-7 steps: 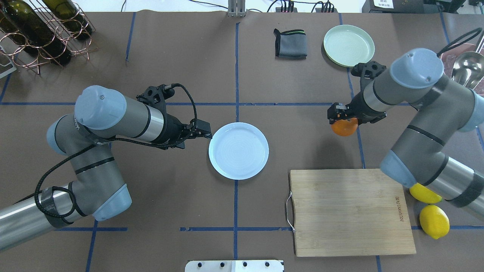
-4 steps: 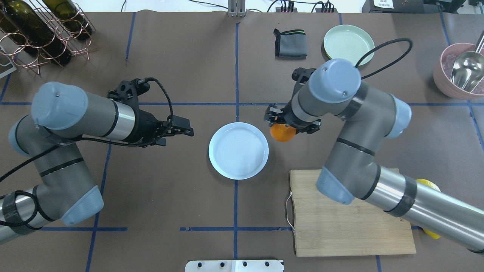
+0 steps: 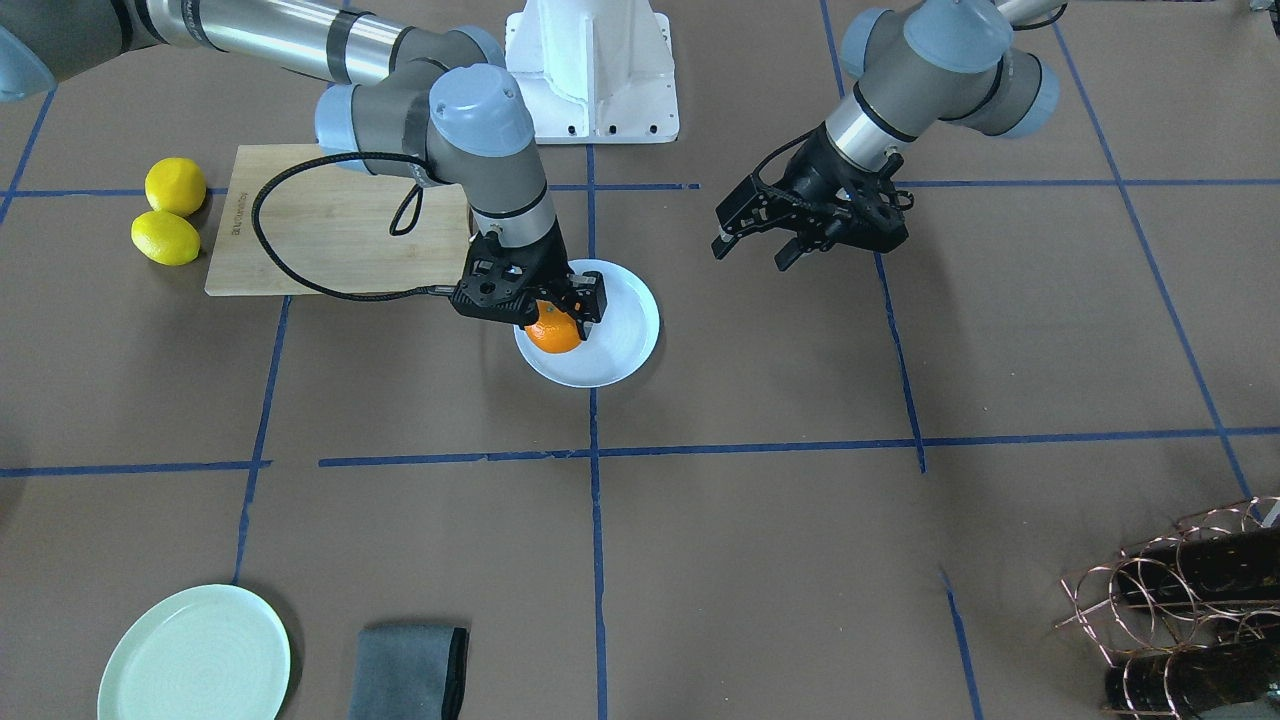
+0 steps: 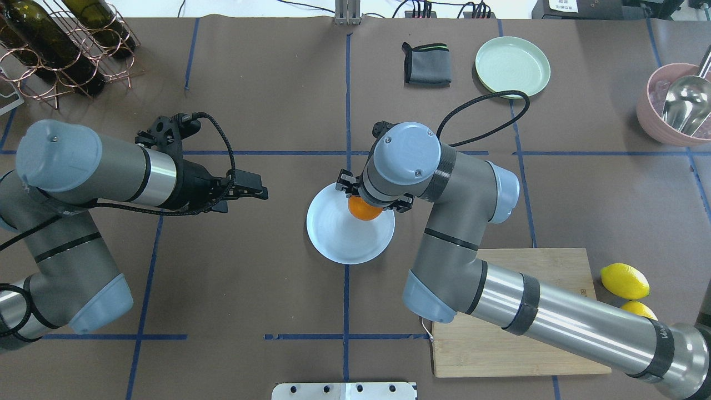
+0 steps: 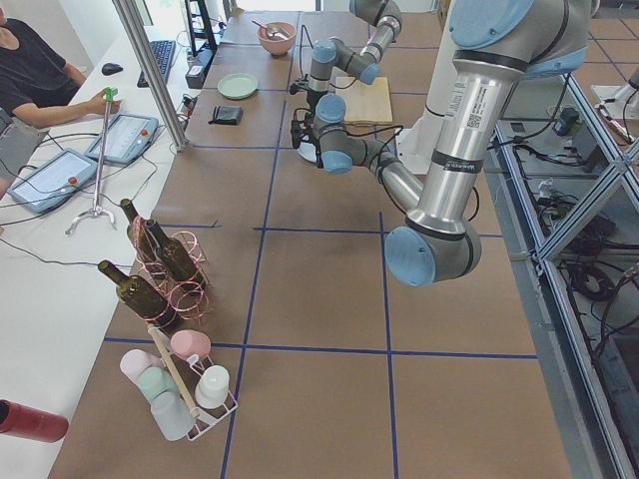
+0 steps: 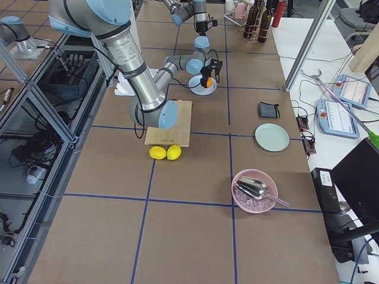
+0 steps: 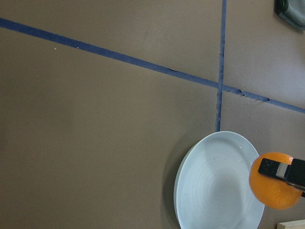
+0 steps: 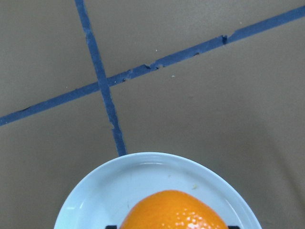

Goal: Pick orange to plate
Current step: 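Lift the orange with the right gripper and carry it over the plate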

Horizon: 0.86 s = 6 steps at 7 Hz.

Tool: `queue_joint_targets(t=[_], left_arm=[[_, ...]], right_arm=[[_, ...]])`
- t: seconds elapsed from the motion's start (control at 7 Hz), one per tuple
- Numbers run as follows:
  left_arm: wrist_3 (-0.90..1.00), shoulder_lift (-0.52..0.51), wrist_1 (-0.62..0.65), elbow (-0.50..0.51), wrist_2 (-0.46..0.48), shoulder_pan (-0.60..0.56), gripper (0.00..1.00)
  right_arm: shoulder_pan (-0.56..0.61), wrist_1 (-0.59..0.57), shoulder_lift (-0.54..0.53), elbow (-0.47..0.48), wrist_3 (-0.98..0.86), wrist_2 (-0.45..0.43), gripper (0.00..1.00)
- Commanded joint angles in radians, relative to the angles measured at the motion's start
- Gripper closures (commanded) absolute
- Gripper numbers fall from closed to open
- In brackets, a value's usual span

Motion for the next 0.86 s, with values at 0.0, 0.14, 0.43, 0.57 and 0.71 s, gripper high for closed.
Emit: queue_joint_targets(t=[0.0, 0.14, 0.43, 0.57, 0.71], left_arm=[[-0.003, -0.001, -0.001, 0.007, 0.003, 0.001, 0.0], [-0.006, -0.001, -0.001, 0.007, 0.001, 0.001, 0.0], [-0.007, -0.004, -0.001, 0.008, 0.004, 0.003, 0.0], [-0.007, -0.004, -0.001, 0.008, 0.004, 0.003, 0.0], [-0.007, -0.004, -0.001, 0.008, 0.004, 0.003, 0.0]], right_arm=[[-0.036, 0.023, 0.013, -0.039, 0.003, -0.035, 1.0], [-0.045, 0.023, 0.015, -0.041, 0.003, -0.037, 0.97], [-0.047, 0.023, 0.015, -0.041, 0.003, -0.04, 0.85], [-0.047, 0.023, 0.016, -0.041, 0.003, -0.04, 0.84], [-0.047, 0.023, 0.018, -0.041, 0.003, -0.04, 0.82]])
